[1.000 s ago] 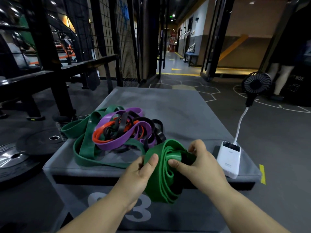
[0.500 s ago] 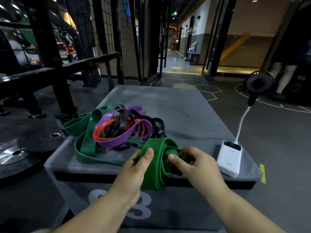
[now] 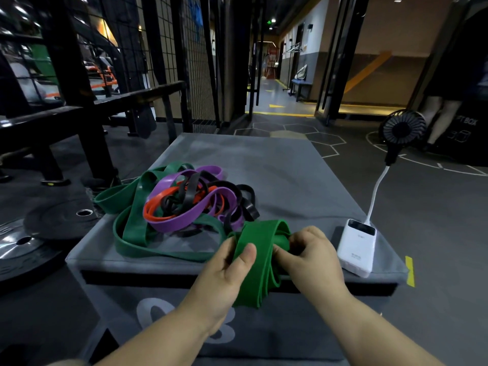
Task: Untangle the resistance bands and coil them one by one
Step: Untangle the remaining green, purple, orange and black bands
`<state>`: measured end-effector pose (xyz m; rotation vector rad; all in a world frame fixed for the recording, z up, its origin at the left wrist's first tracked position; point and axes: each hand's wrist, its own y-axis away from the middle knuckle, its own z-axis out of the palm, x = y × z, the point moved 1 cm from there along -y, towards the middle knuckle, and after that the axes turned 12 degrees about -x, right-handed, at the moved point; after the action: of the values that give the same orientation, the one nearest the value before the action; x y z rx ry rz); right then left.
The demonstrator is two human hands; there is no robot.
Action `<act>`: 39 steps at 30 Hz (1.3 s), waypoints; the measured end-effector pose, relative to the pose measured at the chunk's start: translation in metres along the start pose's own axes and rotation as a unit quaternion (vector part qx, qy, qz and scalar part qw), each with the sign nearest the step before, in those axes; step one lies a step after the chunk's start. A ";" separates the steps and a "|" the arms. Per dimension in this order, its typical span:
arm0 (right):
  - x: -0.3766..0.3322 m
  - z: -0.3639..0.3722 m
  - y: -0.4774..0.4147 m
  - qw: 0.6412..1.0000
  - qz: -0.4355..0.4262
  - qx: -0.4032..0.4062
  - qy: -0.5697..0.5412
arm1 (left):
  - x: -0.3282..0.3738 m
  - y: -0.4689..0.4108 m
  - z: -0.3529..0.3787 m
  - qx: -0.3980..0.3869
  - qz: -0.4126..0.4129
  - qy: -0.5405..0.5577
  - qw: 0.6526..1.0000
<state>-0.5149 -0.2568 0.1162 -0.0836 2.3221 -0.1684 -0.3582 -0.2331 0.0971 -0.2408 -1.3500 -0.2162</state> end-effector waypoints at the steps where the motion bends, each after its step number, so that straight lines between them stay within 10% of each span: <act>1: 0.000 0.001 0.000 1.000 -0.006 0.002 0.015 | -0.002 0.000 0.000 0.002 0.001 0.007 1.000; 13: -0.003 0.017 0.006 0.947 -0.038 -0.207 -0.243 | 0.001 -0.007 -0.011 0.088 -0.066 -0.129 0.986; 25: 0.000 0.004 0.002 0.984 -0.023 -0.161 -0.068 | -0.004 -0.008 -0.014 -0.025 -0.080 -0.076 0.994; 31: 0.015 -0.016 -0.005 0.955 -0.022 -0.211 -0.208 | 0.015 -0.019 -0.046 0.036 0.002 -0.364 0.931; 39: 0.024 -0.013 -0.003 0.802 -0.005 -0.417 -0.427 | 0.016 -0.015 -0.049 -0.315 -0.040 -0.234 0.919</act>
<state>-0.5406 -0.2611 0.1087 -0.4996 1.3242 0.7617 -0.3138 -0.2623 0.1036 -0.8213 -1.7358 -0.7006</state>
